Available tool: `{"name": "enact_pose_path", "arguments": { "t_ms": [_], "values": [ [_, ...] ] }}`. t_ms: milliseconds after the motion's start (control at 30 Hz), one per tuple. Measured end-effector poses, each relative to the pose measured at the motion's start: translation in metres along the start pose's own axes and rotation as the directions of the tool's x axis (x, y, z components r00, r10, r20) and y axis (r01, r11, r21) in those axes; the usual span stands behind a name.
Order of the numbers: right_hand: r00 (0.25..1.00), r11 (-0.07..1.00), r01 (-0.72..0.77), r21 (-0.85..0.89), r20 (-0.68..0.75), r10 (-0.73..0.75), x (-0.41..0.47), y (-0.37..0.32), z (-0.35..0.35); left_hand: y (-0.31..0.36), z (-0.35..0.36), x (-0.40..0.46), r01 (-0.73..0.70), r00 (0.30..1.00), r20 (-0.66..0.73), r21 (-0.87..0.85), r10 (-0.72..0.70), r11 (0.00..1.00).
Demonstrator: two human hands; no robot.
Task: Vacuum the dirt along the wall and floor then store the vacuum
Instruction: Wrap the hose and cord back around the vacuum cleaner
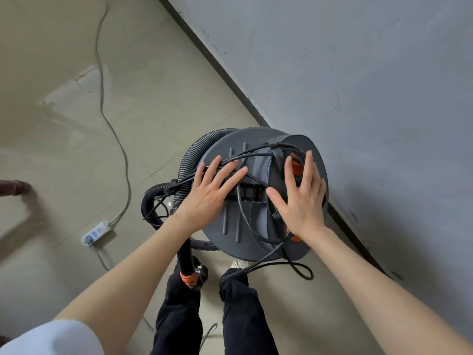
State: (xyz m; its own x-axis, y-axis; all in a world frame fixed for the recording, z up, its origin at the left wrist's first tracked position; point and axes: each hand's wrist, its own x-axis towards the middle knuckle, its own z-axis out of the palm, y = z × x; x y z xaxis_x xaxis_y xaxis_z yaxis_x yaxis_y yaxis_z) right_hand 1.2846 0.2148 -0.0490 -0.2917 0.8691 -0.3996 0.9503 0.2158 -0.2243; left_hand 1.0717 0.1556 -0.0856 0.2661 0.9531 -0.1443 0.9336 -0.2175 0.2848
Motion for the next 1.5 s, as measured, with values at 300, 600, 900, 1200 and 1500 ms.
{"name": "enact_pose_path", "arguments": {
  "t_ms": [300, 600, 900, 1200, 1500],
  "values": [
    [1.0, 1.0, -0.004, 0.018, 0.009, 0.003, 0.054, -0.083, -0.006, -0.102, -0.029, 0.01, 0.05, 0.993, 0.11, -0.059, -0.043, 0.997],
    [1.0, 0.998, 0.015, 0.066, -0.024, -0.013, 0.121, -0.168, -0.012, -0.198, -0.061, 0.023, 0.098, 0.995, 0.032, -0.087, -0.095, 0.991],
    [0.997, 0.995, 0.065, 0.077, -0.042, -0.062, 0.197, -0.247, -0.026, -0.287, -0.093, 0.038, 0.195, 0.98, -0.017, -0.124, -0.199, 0.973],
    [0.977, 0.976, 0.206, 0.076, 0.046, -0.21, 0.267, -0.289, -0.047, -0.333, -0.112, 0.047, 0.356, 0.931, -0.022, -0.167, -0.364, 0.92],
    [0.938, 0.945, 0.328, -0.009, 0.121, -0.324, 0.344, -0.317, -0.077, -0.363, -0.13, 0.081, 0.506, 0.857, -0.006, -0.189, -0.516, 0.842]
  ]
}}
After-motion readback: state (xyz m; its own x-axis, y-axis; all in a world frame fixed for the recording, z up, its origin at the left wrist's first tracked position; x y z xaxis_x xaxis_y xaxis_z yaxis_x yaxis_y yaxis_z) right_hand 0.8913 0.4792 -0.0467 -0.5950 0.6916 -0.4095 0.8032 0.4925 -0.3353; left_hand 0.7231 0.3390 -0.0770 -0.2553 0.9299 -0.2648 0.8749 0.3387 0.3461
